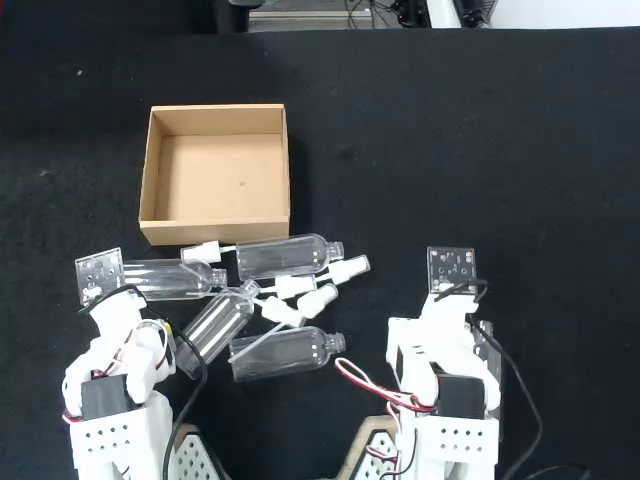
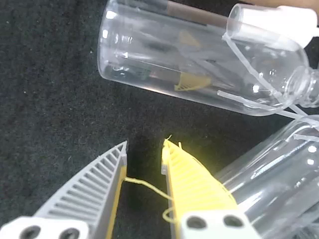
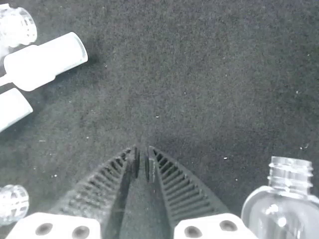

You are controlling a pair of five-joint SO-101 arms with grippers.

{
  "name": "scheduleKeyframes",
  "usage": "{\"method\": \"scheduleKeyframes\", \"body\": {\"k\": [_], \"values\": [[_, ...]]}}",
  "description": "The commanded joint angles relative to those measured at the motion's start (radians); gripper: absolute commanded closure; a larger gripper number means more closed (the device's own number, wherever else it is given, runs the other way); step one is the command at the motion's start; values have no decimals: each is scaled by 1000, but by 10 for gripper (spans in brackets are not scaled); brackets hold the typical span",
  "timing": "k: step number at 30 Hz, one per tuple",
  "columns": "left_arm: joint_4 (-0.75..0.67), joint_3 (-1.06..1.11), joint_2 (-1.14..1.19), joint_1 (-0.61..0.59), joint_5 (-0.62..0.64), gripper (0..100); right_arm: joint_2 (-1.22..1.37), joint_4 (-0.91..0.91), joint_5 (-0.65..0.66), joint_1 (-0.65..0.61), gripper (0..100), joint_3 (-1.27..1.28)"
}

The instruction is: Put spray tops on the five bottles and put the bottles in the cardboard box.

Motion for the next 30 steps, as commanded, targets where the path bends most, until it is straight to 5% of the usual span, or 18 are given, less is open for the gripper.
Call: {"method": "scheduleKeyframes", "body": {"k": [1, 30], "values": [[2, 22, -5, 7, 2, 891, -59, 6, -5, 11, 986, -2], [2, 22, -5, 41, 0, 889, -61, -40, -3, 6, 986, -10]]}}
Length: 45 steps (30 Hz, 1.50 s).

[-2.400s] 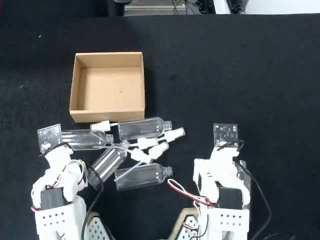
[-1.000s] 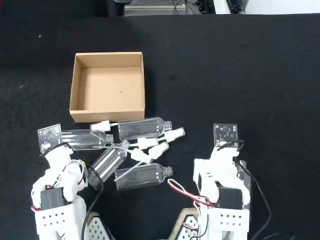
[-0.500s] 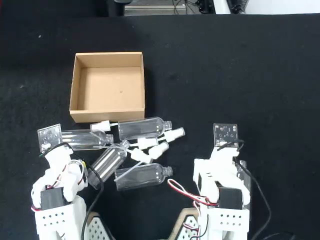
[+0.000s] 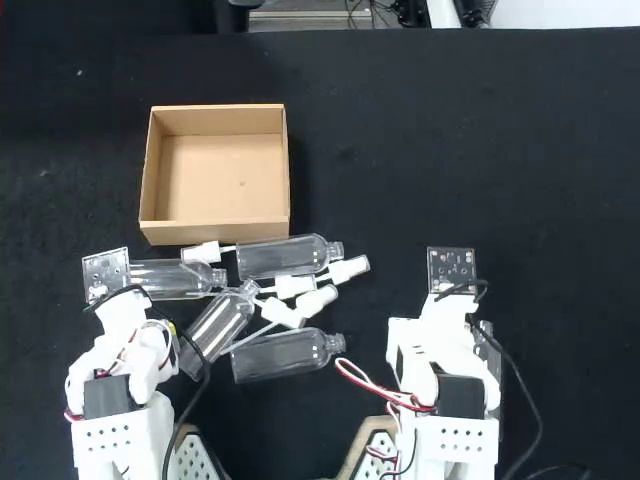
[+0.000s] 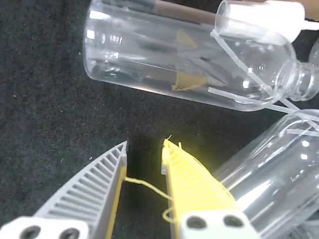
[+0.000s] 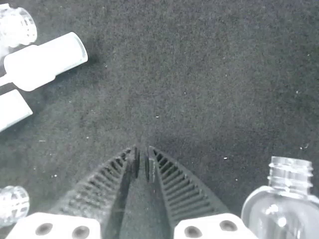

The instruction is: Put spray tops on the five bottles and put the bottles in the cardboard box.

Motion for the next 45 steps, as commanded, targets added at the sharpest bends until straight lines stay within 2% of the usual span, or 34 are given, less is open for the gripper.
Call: {"method": "scheduleKeyframes", "body": {"k": [1, 6, 9, 12, 14, 17, 19, 23, 27, 29, 33, 38, 41, 43, 45], "values": [[2, 22, -5, 12, 0, 889, -62, -83, -3, 6, 986, -22], [-2, 22, -6, 8, -2, 888, -62, -258, 0, 12, 975, -200], [-41, 22, -6, -24, -2, 887, -61, -293, 89, 29, 875, -295], [-66, 22, -6, -90, -5, 887, -61, -298, 210, 143, 773, -363], [-61, 22, -6, -124, -74, 887, -61, -296, 252, 256, 738, -401], [-61, 22, -6, -157, -281, 887, -47, -288, 256, 385, 734, -472], [-60, 22, -5, -160, -364, 887, -15, -224, 293, 433, 734, -549], [-60, 22, -3, -160, -370, 887, 185, -17, 376, 477, 734, -740], [-60, 22, -3, -162, -370, 887, 521, 180, 400, 508, 731, -868], [-60, 22, -3, -165, -373, 887, 676, 239, 425, 508, 730, -883], [-60, 22, -2, -165, -373, 887, 851, 224, 479, 508, 729, -826], [-60, 22, 0, -166, -373, 887, 868, 100, 496, 509, 725, -656], [-60, 22, 0, -166, -374, 888, 858, 44, 502, 508, 658, -573], [-60, 22, 0, -166, -376, 888, 862, 40, 549, 509, 628, -565], [-60, 22, 2, -166, -376, 888, 863, 37, 591, 509, 639, -550]]}}
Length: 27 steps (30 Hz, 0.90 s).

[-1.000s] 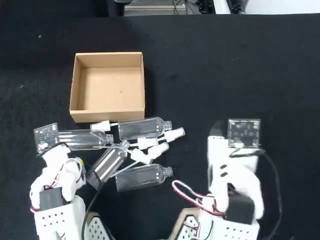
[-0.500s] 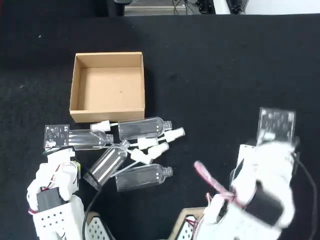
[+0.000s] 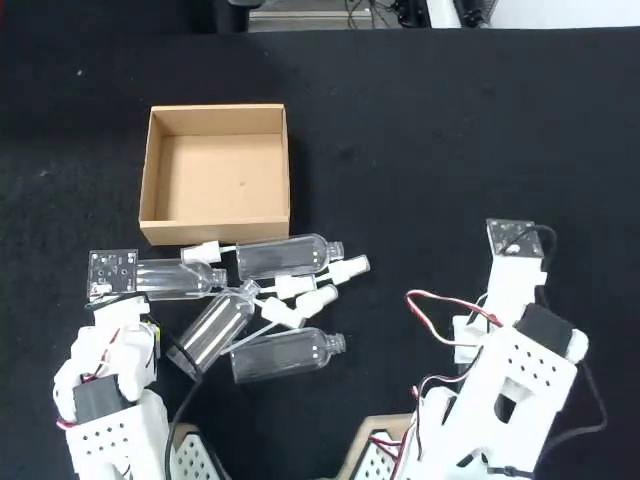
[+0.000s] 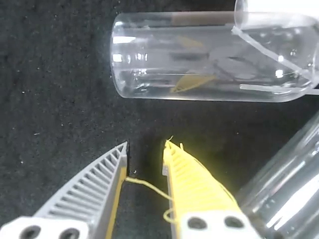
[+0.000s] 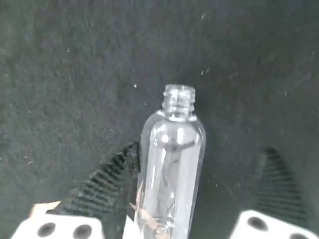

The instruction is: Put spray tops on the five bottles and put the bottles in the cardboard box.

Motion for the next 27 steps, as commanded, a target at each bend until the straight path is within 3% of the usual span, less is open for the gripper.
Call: {"method": "scheduleKeyframes", "body": {"k": [1, 10, 19, 23, 27], "values": [[-14, 22, 0, -10, -9, 888, 4, -35, 63, 15, 652, 18], [-12, 22, 0, -10, -11, 890, 33, -64, 126, 17, 677, 79], [-12, 22, 0, -10, -11, 890, 383, -135, 163, 91, 689, 13], [-12, 22, 0, -10, -11, 890, 403, -135, 166, 68, 831, -13], [-12, 22, 0, -10, -11, 890, 334, -126, 157, -55, 993, -48]]}}
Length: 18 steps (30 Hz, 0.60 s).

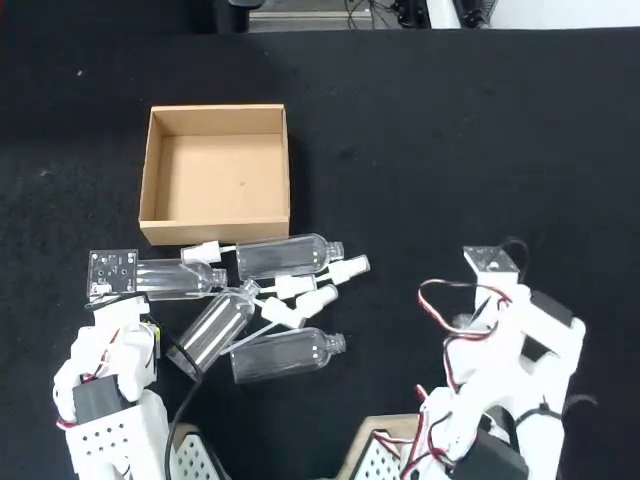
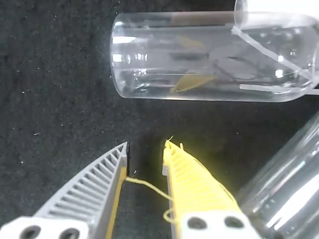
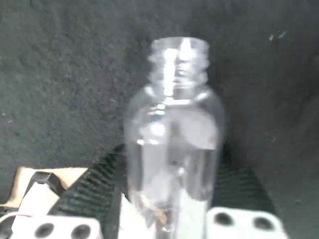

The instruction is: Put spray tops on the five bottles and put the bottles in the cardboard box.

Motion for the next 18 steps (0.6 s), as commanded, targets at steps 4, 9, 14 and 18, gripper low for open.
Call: {"method": "scheduleKeyframes", "body": {"k": [4, 9, 14, 18], "values": [[-12, 22, 0, -10, -9, 891, -177, 150, -149, -288, 987, -231], [-12, 22, 0, -12, -6, 891, -257, 384, -430, -694, 983, -556], [-12, 22, 0, -12, -6, 891, -257, 347, -572, -1023, 983, -584], [-12, 22, 2, -12, -6, 891, -257, 189, -582, -896, 983, -441]]}}
